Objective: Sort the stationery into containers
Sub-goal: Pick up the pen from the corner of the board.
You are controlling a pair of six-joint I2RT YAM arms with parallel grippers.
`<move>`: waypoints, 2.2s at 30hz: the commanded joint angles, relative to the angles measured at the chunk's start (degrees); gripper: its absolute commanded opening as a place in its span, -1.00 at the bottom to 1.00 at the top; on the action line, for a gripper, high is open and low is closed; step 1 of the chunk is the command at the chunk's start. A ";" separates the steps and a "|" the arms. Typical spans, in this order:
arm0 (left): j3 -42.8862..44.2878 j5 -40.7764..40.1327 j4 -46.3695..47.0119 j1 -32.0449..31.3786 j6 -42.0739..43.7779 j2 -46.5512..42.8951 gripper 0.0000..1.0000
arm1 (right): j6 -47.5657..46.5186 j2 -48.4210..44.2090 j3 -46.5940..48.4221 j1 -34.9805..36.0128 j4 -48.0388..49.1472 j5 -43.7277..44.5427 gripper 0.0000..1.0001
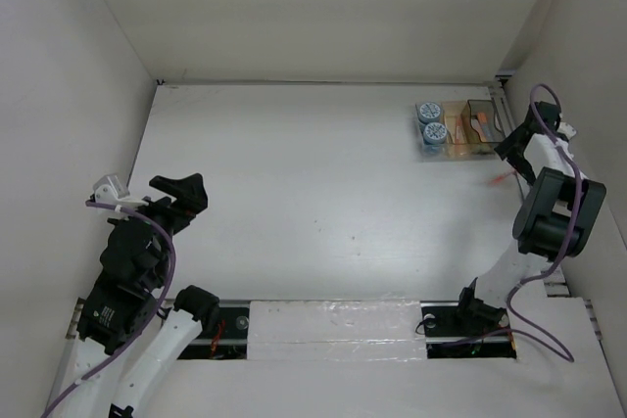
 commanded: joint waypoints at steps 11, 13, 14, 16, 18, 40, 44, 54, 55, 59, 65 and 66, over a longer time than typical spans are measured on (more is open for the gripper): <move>0.09 0.76 2.76 -0.10 1.41 1.08 1.00 | 3.92 11.06 8.28 -0.35 -1.92 4.68 0.89; 0.09 0.76 2.76 -0.10 1.41 1.08 1.00 | 3.92 12.91 8.82 -0.88 -2.72 4.68 0.89; 0.09 0.76 2.76 -0.10 1.41 1.08 1.00 | 3.92 12.91 9.34 -0.88 -2.72 4.68 0.87; 0.09 0.76 2.76 -0.10 1.41 1.08 1.00 | 3.92 14.40 9.87 -0.88 -2.72 4.68 0.84; 0.09 0.76 2.76 -0.10 1.41 1.08 1.00 | 3.92 15.19 9.87 -0.88 -2.72 3.90 0.78; 0.09 0.76 2.76 -0.10 1.41 -0.59 1.00 | -3.29 22.93 15.50 -1.49 -7.20 -3.23 -0.47; 0.09 0.23 2.76 -0.10 1.41 -0.59 1.00 | -4.60 23.46 15.50 -1.49 -7.20 -4.54 -1.00; 0.09 -0.30 2.23 -0.10 1.41 -0.68 1.00 | -6.02 17.33 10.84 0.96 -2.19 -4.90 -1.00; 0.09 -0.30 2.23 -0.10 1.41 -0.68 1.00 | -4.89 16.52 10.84 0.97 -2.19 -4.90 -1.00; 0.09 -0.30 2.23 -0.10 1.41 -0.68 1.00 | -4.87 12.83 8.74 2.38 -1.14 -3.32 -1.00; 0.09 -0.30 2.23 -0.10 1.41 -0.68 1.00 | -3.82 10.28 4.78 2.38 0.35 -4.72 -1.00; 0.09 -0.30 2.23 -0.10 1.41 -0.68 1.00 | -3.82 9.49 3.99 2.38 1.67 -5.33 -1.00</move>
